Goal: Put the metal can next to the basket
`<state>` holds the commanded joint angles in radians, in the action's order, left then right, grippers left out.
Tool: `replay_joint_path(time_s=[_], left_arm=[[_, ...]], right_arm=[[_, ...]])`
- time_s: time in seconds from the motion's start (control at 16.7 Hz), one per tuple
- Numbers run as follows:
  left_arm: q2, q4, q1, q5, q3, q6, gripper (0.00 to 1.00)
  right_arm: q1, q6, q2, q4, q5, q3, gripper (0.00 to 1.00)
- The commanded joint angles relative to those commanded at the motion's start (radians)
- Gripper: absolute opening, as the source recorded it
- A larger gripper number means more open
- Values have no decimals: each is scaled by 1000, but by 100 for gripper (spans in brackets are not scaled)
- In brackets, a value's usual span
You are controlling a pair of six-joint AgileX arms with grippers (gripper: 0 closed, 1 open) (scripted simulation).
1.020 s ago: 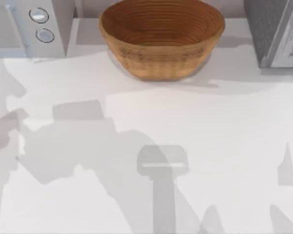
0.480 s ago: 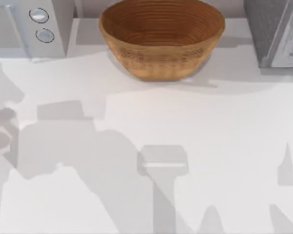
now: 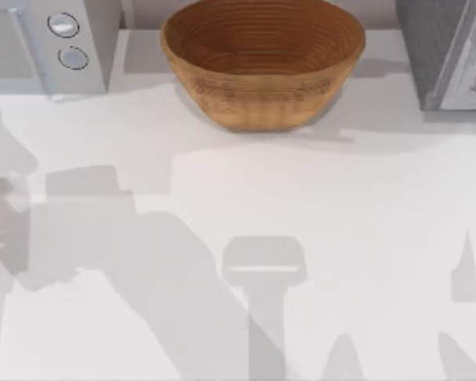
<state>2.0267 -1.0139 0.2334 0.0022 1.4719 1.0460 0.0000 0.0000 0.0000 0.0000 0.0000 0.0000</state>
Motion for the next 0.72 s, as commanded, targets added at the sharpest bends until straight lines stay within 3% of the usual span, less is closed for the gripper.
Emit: replay_joint_path(time_s=[0.72], left_arm=[[0, 0, 0, 0, 0, 0, 2]], right_arm=[[0, 0, 0, 0, 0, 0, 100]])
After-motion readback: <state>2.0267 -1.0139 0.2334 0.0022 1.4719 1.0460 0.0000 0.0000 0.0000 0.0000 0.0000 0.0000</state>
